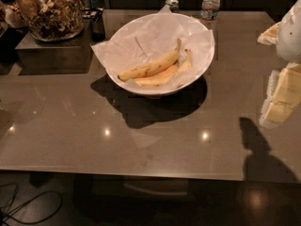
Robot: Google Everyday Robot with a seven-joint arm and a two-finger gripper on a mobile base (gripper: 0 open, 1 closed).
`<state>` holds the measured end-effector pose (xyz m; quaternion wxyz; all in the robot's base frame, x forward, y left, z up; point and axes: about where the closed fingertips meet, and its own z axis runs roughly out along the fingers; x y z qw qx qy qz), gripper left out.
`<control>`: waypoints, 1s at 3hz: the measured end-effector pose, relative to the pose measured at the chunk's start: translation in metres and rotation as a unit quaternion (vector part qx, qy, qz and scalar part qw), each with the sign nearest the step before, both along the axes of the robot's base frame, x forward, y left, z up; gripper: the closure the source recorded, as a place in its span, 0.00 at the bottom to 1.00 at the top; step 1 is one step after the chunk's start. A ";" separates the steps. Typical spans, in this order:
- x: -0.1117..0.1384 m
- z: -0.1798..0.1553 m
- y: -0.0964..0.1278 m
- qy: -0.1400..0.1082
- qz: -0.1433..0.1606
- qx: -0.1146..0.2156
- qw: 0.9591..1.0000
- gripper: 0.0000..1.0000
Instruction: Pick banana from white bowl
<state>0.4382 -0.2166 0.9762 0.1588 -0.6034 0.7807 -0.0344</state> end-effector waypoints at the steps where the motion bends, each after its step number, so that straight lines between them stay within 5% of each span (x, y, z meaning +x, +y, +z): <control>1: 0.001 0.002 0.001 -0.002 0.002 -0.003 1.000 0.00; 3: 0.042 0.022 0.024 -0.041 0.045 0.064 0.996 0.00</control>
Offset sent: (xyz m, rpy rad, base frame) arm 0.0292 0.0111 0.0159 0.0923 -0.0358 0.0483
